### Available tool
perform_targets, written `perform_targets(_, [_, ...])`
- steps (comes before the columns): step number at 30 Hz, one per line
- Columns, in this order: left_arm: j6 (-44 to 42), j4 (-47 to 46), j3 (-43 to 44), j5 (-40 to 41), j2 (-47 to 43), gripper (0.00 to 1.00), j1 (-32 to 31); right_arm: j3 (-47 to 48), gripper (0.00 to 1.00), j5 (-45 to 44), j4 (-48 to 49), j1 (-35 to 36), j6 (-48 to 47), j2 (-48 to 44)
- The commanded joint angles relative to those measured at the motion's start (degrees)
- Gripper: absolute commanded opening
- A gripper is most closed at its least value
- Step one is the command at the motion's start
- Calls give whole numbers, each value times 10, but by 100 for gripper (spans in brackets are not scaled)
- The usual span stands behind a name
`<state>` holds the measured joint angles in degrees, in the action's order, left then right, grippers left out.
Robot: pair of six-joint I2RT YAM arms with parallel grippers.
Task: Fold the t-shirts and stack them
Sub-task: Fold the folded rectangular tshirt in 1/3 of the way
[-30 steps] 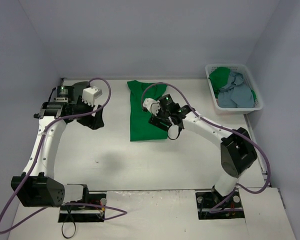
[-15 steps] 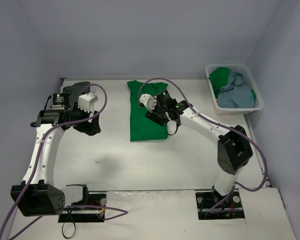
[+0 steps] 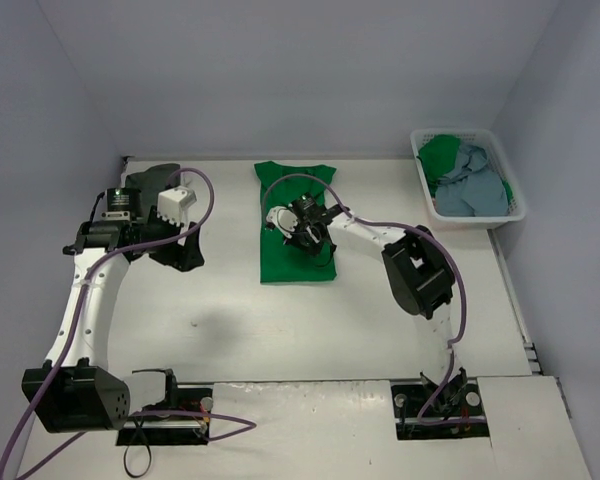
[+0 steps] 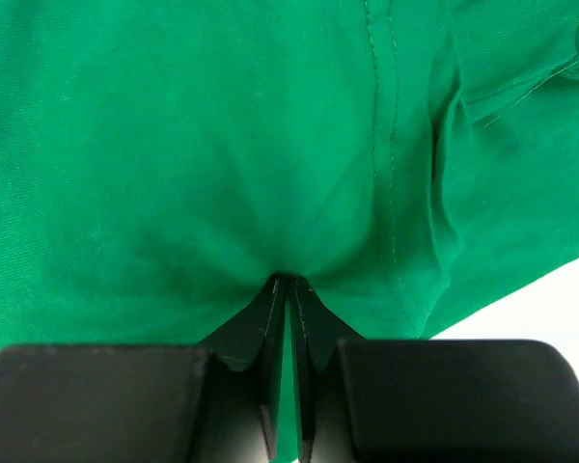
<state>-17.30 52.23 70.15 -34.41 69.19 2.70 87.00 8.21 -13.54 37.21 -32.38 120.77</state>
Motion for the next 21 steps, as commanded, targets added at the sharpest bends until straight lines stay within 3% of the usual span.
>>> perform_targets(1, [4,-27,8,-20,-24,70,1,4,4,11,3,2,6,-23])
perform_targets(10, [6,-27,5,-28,-31,70,1,-26,2,34,-39,15,6,9])
perform_targets(21, [7,-30,-8,-35,-53,70,1,-146,1,51,-76,87,-16,-69])
